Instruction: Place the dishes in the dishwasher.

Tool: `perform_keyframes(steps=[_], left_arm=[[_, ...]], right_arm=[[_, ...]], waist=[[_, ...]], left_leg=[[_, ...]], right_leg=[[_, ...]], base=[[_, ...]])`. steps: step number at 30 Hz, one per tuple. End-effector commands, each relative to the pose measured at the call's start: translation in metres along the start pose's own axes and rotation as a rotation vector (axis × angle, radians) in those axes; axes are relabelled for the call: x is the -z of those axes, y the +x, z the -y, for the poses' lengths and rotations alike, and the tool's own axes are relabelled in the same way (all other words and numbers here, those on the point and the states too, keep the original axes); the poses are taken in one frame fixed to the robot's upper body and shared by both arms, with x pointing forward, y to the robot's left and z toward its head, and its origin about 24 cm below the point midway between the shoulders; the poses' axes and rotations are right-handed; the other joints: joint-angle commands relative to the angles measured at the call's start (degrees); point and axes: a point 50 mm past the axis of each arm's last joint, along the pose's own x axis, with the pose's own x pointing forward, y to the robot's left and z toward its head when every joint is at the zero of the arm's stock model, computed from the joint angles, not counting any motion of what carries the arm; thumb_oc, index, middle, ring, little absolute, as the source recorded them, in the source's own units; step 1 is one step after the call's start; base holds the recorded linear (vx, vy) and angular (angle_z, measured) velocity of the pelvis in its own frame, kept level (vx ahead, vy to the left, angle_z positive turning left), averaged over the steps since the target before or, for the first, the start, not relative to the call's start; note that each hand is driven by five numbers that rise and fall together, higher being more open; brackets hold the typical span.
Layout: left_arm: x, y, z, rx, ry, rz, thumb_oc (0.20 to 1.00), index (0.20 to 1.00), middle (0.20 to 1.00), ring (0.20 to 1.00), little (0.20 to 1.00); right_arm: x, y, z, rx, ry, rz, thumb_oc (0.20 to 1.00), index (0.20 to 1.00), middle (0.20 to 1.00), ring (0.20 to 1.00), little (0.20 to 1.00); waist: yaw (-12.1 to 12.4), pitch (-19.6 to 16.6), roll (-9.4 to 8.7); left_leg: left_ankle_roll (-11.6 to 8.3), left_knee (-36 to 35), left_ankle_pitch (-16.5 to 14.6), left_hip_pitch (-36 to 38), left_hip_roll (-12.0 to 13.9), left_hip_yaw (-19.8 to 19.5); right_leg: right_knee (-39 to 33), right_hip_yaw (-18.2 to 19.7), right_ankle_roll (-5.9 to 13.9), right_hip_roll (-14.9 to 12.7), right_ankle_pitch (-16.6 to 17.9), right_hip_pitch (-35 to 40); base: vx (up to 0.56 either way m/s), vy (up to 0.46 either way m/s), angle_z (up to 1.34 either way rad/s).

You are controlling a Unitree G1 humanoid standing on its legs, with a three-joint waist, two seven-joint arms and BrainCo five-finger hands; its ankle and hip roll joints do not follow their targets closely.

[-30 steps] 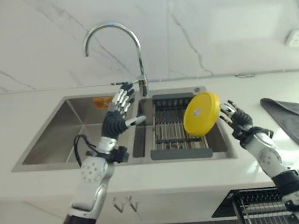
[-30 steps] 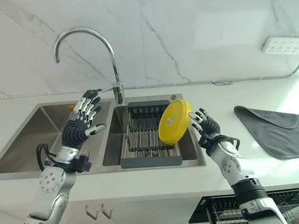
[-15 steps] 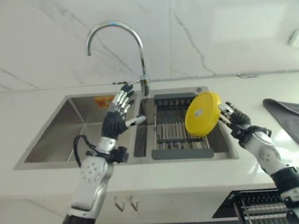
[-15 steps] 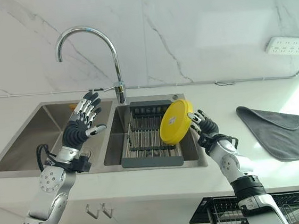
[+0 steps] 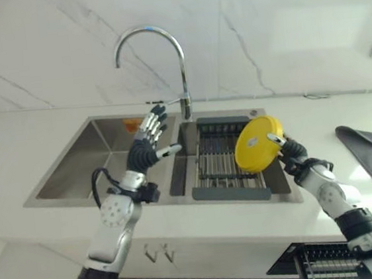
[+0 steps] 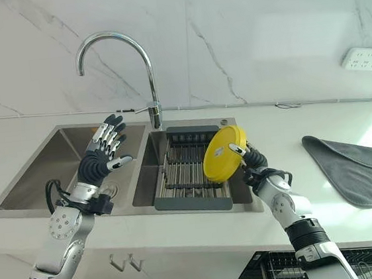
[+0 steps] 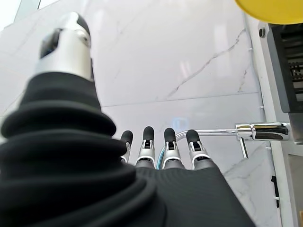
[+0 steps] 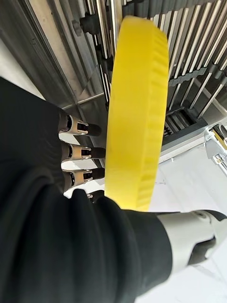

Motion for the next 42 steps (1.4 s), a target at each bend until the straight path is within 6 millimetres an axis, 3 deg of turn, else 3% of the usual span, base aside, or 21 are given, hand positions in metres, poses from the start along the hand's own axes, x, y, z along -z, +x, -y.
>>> perform_keyframes(steps=[1, 24, 25, 26, 42], left_arm=[[-0.029, 0.02, -0.004, 0.024, 0.012, 0.133, 1.0, 1.0, 1.0, 1.0, 1.0], [-0.027, 0.02, -0.005, 0.034, 0.023, 0.106, 1.0, 1.0, 1.0, 1.0, 1.0], [-0.027, 0.02, -0.005, 0.035, 0.023, 0.104, 1.0, 1.0, 1.0, 1.0, 1.0], [-0.027, 0.02, -0.005, 0.034, 0.023, 0.103, 1.0, 1.0, 1.0, 1.0, 1.0], [-0.024, 0.021, -0.002, 0.024, 0.025, 0.081, 1.0, 1.0, 1.0, 1.0, 1.0]], right_arm=[[-0.052, 0.014, -0.025, -0.087, 0.015, 0.152, 1.0, 1.0, 1.0, 1.0, 1.0], [-0.057, 0.019, -0.027, -0.075, 0.077, 0.161, 1.0, 1.0, 1.0, 1.0, 1.0], [-0.058, 0.02, -0.027, -0.076, 0.068, 0.17, 0.573, 0.573, 0.573, 0.573, 0.573], [-0.06, 0.02, -0.027, -0.069, 0.061, 0.184, 0.2, 0.2, 0.2, 0.2, 0.2], [-0.062, 0.027, -0.022, 0.065, 0.083, 0.216, 0.2, 0.2, 0.2, 0.2, 0.2]], waist=[[2.1, 1.8, -1.53], [3.4, 1.9, -1.37], [3.4, 1.9, -1.34], [3.4, 1.9, -1.3], [4.3, 1.8, -0.71]], left_leg=[[-0.95, 0.3, -5.1, 3.9, 0.0, 2.1], [-0.69, 0.3, -5.3, 3.6, -0.8, 1.0], [-0.69, 0.3, -5.3, 3.6, -0.8, 1.0], [-0.69, 0.3, -5.2, 3.5, -0.9, 0.9], [-0.38, 0.3, -5.3, 3.3, -1.4, 0.7]], right_leg=[[0.4, -2.2, 0.96, -3.6, -1.4, 0.7], [0.4, -3.3, 1.25, -4.1, -1.4, 1.4], [0.4, -3.4, 1.28, -4.1, -1.4, 1.4], [0.4, -3.4, 1.33, -4.2, -1.4, 1.4], [0.4, -4.5, 1.5, -4.5, -1.4, 2.1]], base=[[0.0, 0.0, 0.0], [0.0, 0.001, 0.03], [0.0, 0.0, 0.0], [0.0, 0.0, 0.0], [0.0, 0.001, 0.04]])
